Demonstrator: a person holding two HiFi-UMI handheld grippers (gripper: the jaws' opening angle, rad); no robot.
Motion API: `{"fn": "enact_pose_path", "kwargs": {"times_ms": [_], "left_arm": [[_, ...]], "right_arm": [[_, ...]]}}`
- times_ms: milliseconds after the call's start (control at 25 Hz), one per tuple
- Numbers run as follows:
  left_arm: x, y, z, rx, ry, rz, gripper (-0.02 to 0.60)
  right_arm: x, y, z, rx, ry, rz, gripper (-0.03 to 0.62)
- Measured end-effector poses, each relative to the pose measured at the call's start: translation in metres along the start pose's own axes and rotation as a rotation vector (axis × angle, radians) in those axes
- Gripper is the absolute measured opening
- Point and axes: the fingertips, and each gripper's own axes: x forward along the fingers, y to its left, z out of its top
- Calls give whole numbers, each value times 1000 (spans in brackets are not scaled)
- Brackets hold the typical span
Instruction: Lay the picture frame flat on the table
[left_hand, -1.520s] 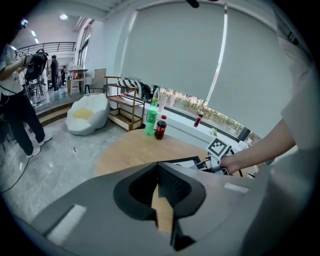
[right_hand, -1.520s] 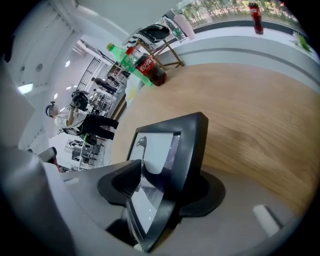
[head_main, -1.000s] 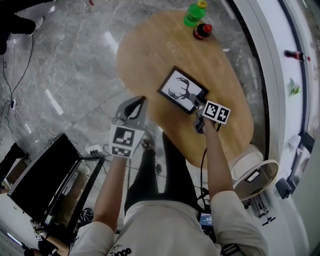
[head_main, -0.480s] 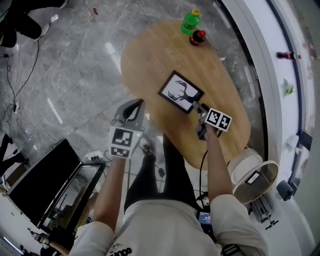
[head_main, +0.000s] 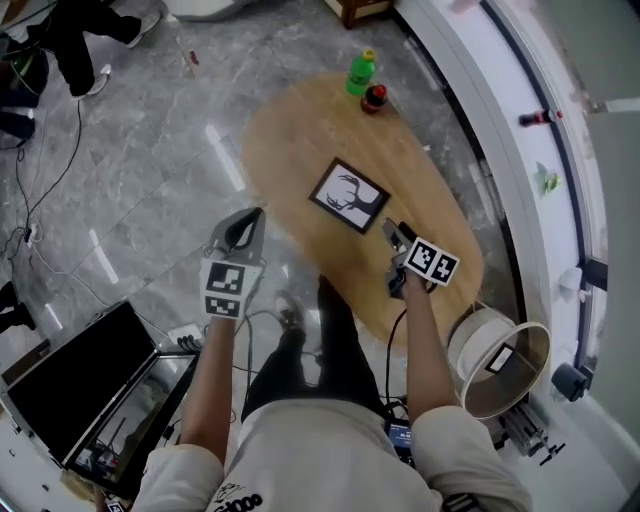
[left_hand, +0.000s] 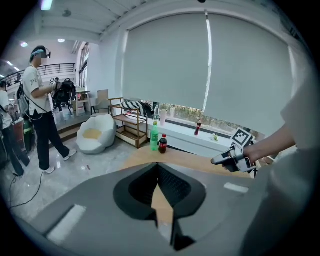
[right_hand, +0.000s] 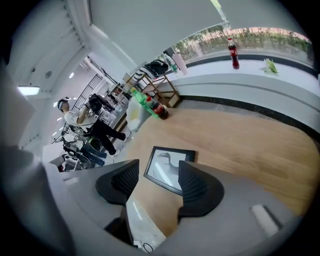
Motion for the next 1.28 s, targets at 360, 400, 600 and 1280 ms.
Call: {"fn": "enact_pose_path", "kwargs": {"times_ms": [360, 400, 600, 1280], "left_arm": [[-75, 1, 19, 16, -79, 45, 11], [-83, 0, 21, 17, -89, 48, 11], [-122, -9, 25, 32, -126, 48, 11], [-235, -50, 62, 117, -300, 14, 11]], "right_arm": [[-88, 75, 27, -89, -196, 73, 221], [-98, 84, 27, -112, -212, 78, 216], [-145, 132, 21, -266, -282, 91, 181], [-298, 249, -10, -670, -540, 25, 5]]}}
